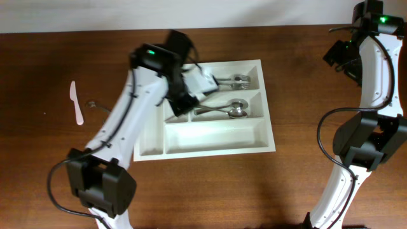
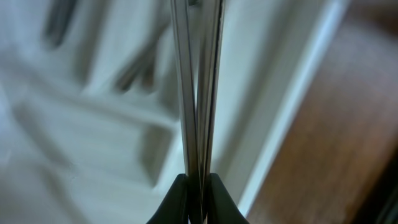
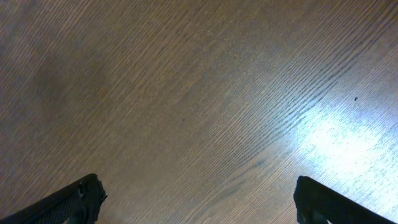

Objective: Pack container
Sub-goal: 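Carry the tongs right and lower them into the tray's bottom compartment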

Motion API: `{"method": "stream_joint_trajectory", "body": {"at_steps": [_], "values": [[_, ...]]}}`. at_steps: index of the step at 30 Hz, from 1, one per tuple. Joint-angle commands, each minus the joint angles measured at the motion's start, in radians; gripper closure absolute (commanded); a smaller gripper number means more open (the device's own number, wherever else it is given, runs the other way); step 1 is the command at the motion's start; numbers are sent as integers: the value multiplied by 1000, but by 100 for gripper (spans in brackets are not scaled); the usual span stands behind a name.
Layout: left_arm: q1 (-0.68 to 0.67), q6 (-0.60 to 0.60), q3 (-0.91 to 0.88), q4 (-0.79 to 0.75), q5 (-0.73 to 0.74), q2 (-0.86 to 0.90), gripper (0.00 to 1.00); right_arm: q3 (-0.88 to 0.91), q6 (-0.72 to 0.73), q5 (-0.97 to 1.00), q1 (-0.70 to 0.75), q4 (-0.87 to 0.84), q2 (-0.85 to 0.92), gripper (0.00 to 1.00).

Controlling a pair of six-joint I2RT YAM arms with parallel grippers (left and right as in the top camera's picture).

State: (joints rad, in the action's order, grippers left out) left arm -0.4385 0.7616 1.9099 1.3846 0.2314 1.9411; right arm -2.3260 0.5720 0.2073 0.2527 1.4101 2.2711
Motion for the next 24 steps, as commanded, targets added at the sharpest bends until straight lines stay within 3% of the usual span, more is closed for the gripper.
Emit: {"method": "stream_joint_trajectory", "body": {"at_steps": [1,7,16,24], "values": [[-73,139,3,8,16,-17,98,3,0,2,-5,0,-25,1],[-138,175,-60,2,16,-15,98,3,1,2,-5,0,-25,1],[-134,176,-352,-138,5,-15,98,3,0,2,-5,0,-25,1],[-134,175,-425,-247,-1,-15,98,3,0,2,-5,0,-25,1]]}}
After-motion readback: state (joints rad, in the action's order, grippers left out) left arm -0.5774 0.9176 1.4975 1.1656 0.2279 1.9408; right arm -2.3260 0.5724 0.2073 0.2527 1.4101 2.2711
